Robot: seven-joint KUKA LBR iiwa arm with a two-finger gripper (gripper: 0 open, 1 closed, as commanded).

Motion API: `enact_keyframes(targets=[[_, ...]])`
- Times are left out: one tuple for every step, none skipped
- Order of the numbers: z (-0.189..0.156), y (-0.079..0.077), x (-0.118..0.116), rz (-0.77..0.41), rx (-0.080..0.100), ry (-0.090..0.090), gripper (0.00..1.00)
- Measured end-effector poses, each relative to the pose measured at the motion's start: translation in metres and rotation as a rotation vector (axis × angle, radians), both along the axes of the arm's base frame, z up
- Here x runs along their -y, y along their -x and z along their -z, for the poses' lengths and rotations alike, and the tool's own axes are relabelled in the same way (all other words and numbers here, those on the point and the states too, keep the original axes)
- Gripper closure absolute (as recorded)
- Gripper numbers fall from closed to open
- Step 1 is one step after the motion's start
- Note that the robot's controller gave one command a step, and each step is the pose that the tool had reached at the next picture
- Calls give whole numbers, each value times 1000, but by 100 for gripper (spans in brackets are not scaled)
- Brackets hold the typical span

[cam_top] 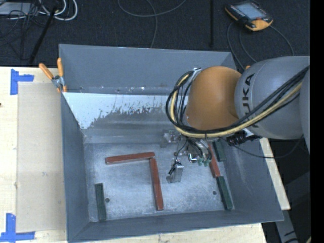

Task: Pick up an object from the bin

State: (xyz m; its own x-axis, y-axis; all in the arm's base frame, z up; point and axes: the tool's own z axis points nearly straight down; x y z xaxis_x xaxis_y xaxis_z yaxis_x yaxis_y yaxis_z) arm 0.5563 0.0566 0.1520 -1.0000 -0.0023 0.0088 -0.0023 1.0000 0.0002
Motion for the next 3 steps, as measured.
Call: enact_keyframes(targets=[[-4,-2,0,1,7,0,0],[12,-31,-39,-29,13,2,0],[37,-45,-66,-104,10,-6,0]])
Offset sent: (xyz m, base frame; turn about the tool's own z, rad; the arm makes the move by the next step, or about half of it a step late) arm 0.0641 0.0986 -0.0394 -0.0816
